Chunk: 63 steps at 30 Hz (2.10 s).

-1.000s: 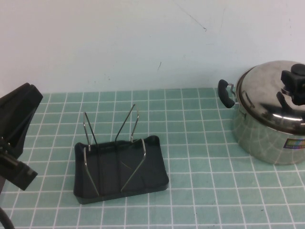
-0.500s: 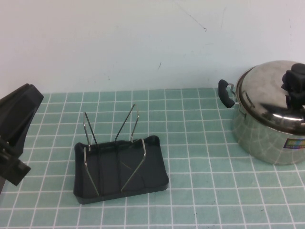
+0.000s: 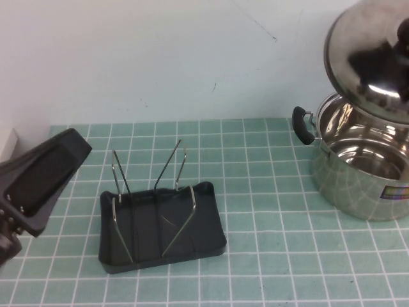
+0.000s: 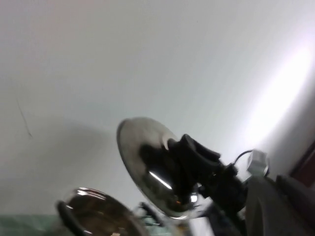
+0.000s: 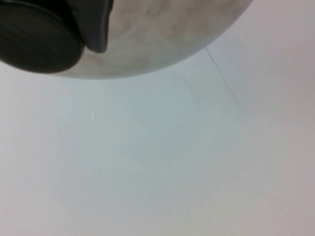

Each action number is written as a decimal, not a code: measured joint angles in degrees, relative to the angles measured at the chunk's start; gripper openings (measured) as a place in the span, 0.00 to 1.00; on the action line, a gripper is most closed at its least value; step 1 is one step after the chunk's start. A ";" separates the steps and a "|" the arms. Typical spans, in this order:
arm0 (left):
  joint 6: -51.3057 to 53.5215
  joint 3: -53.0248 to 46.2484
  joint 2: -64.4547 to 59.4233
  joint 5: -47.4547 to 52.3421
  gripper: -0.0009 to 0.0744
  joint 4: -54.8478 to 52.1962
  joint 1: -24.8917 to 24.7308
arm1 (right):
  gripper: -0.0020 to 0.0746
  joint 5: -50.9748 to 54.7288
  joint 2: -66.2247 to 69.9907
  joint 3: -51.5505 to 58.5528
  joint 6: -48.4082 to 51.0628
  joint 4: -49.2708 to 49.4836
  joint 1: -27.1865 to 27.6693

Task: Put pot lid on rack
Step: Hand over the pot lid

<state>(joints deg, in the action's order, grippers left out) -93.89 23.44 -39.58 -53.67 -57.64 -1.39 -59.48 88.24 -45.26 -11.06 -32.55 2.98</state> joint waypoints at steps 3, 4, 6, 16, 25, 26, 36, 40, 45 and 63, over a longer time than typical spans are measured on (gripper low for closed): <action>-16.67 0.00 0.00 -2.20 0.08 0.85 0.00 | 0.49 -3.54 -4.09 0.00 -2.55 -6.13 -1.93; -21.01 0.00 0.00 -3.43 0.11 1.12 0.00 | 0.49 -4.35 -5.49 0.00 -3.26 -8.84 -3.34; -27.41 0.00 0.00 -6.82 0.25 1.50 0.00 | 0.49 -5.15 -7.89 0.00 -5.76 -13.29 -6.84; -36.61 0.00 0.00 -9.60 0.85 0.48 0.00 | 0.49 -5.77 -11.51 0.00 -13.61 -11.25 -31.90; -37.98 0.00 0.00 -6.35 0.85 -4.11 0.00 | 0.49 1.60 -11.41 -1.81 -12.41 -8.42 -46.59; -38.10 0.00 0.00 -6.35 0.82 -4.72 0.00 | 0.49 2.06 -11.41 -2.26 -12.01 -8.42 -47.34; -38.33 0.27 0.00 -8.71 0.25 -5.42 0.00 | 0.49 3.38 -9.94 -2.67 -12.34 -8.58 -48.27; -38.33 0.35 0.00 -9.88 0.25 -4.75 0.00 | 0.49 0.73 -9.59 -2.67 -12.67 -8.58 -48.06; -38.23 0.39 -0.13 -9.53 0.24 -5.93 0.00 | 0.74 -3.38 -9.69 -2.90 -15.69 -7.66 -48.43; -37.49 14.78 -7.20 10.93 0.24 -23.38 0.00 | 0.15 2.91 -23.02 -3.26 1.22 3.06 -48.41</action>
<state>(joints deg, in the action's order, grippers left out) -131.38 38.22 -46.77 -42.73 -81.02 -1.39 -56.56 65.23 -48.52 -9.84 -29.48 -45.42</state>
